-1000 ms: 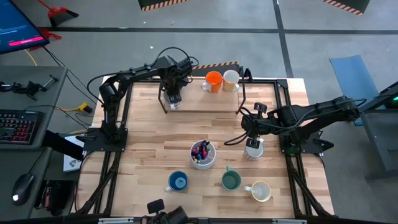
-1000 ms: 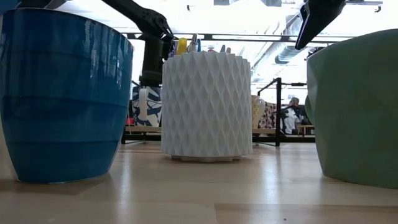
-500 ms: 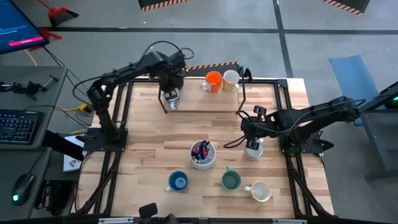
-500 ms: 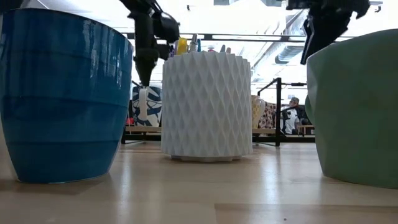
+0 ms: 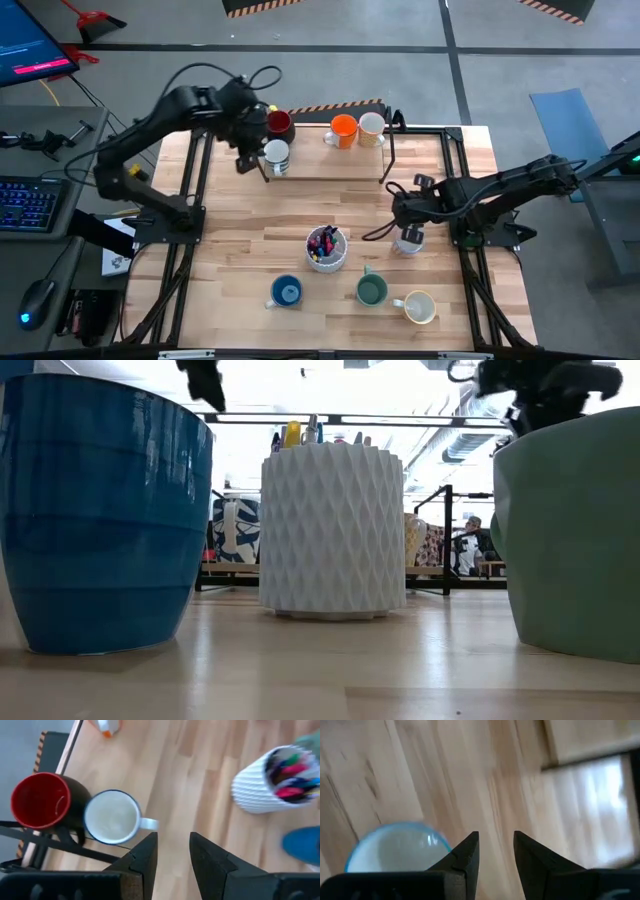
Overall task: Place coffee mugs
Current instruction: Put the red pattern mug on the shelf
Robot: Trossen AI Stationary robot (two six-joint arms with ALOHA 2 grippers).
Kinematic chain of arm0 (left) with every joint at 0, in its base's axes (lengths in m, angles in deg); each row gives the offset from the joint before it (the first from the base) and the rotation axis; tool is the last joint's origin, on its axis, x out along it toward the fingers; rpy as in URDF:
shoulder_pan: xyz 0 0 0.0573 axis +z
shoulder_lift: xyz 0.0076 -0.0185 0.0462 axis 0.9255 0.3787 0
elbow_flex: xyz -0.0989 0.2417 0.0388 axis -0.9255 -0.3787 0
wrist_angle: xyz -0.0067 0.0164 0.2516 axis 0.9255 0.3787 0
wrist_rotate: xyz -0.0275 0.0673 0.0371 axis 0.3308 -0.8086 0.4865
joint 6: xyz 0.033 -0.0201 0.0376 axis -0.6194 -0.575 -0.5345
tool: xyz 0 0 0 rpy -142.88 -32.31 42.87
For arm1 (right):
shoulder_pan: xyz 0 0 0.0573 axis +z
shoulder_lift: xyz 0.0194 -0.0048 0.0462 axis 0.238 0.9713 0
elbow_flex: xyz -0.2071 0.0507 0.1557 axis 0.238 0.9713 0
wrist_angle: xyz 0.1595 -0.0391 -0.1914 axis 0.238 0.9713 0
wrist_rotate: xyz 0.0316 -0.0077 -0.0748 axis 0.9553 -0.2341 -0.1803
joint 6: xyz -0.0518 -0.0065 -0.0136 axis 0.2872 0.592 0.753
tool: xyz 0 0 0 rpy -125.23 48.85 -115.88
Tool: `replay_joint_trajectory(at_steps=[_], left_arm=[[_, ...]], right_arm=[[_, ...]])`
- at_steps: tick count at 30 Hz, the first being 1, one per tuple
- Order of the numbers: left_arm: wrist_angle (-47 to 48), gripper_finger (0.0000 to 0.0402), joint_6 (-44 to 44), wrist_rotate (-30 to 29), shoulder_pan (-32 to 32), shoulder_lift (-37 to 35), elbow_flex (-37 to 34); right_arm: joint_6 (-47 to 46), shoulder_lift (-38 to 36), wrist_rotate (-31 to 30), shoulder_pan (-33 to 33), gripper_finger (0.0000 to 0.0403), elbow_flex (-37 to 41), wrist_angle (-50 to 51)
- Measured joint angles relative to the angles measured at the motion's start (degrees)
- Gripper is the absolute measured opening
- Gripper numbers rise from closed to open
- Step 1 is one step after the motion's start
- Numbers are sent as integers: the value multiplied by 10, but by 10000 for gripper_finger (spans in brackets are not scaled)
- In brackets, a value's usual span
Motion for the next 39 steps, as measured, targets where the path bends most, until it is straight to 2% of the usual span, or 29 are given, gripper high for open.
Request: replay_joint_trajectory(at_steps=[5,12,21,26,33,39], left_arm=[[22,104,32,0,-28,-49,0],[49,104,67,0,-51,-90,0],[83,104,69,-1,-60,-111,0],[83,104,69,-1,-60,-110,0],[83,104,68,-2,-60,-110,0],[83,104,68,-2,-59,-110,0]], right_arm=[[-63,0,51,5,99,0,34],[-86,0,74,25,99,0,28],[-100,1,152,30,99,56,-3],[-94,1,143,30,99,56,-13],[-12,0,95,30,99,56,-11],[20,0,88,30,99,56,-21]])
